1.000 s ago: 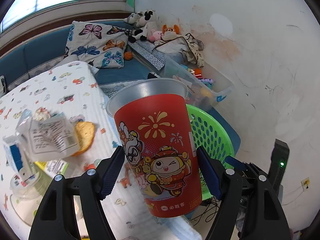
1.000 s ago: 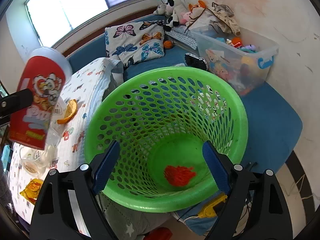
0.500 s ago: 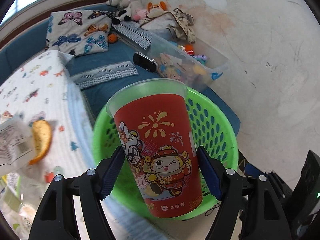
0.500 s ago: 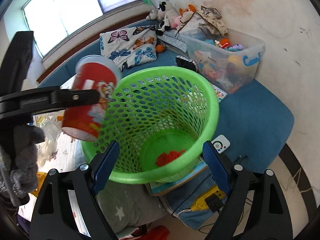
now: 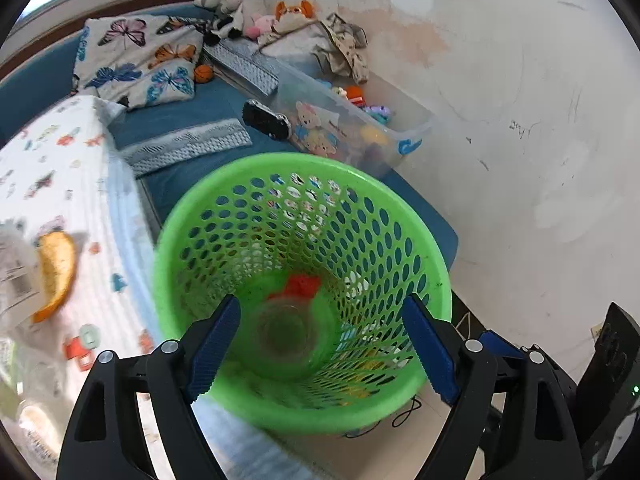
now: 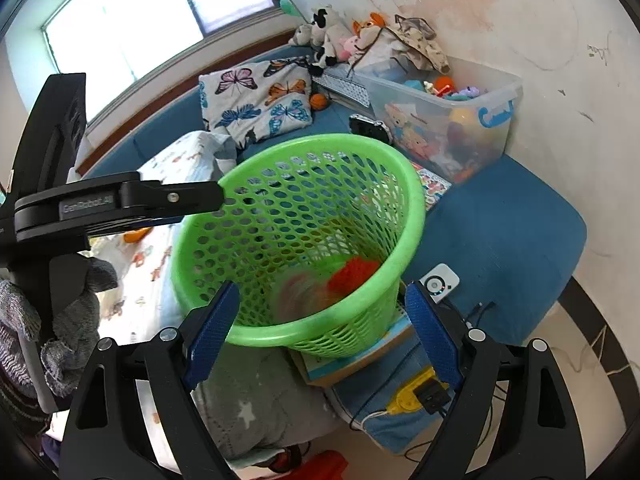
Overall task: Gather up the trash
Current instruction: 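Lower the red cup into the green basket and open the left tool, then return the right tool to the table and grasp the yellow snack wrapper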
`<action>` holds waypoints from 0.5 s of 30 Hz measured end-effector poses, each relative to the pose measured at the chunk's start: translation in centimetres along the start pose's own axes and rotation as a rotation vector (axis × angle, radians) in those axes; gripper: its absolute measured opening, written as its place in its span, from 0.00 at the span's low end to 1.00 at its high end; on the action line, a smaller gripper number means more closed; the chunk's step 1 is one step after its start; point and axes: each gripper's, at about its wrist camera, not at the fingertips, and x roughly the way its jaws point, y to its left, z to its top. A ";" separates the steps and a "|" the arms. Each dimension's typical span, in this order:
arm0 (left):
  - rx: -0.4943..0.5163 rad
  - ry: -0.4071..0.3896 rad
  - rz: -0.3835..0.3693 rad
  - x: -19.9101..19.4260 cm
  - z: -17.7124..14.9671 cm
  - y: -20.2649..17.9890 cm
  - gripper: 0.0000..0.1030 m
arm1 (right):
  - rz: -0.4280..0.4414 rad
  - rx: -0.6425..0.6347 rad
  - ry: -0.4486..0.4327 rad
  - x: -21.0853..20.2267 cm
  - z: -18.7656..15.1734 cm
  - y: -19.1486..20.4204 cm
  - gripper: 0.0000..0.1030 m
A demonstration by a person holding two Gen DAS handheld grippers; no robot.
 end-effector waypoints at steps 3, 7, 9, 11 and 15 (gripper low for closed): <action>0.012 -0.050 0.029 -2.7 -0.6 0.5 0.78 | 0.015 -0.019 -0.011 -0.8 0.0 0.9 0.82; 0.016 -0.106 0.071 -6.3 -1.8 1.5 0.78 | 0.038 -0.054 -0.019 -1.6 -0.3 2.6 0.82; 0.004 -0.130 0.081 -8.0 -2.8 2.4 0.78 | 0.054 -0.073 -0.019 -1.8 -0.4 3.6 0.82; -0.008 -0.145 0.111 -9.5 -3.8 3.3 0.78 | 0.074 -0.097 -0.018 -2.0 -0.9 5.0 0.82; -0.058 -0.178 0.147 -12.5 -5.9 5.8 0.78 | 0.113 -0.145 -0.002 -1.8 -1.4 7.4 0.82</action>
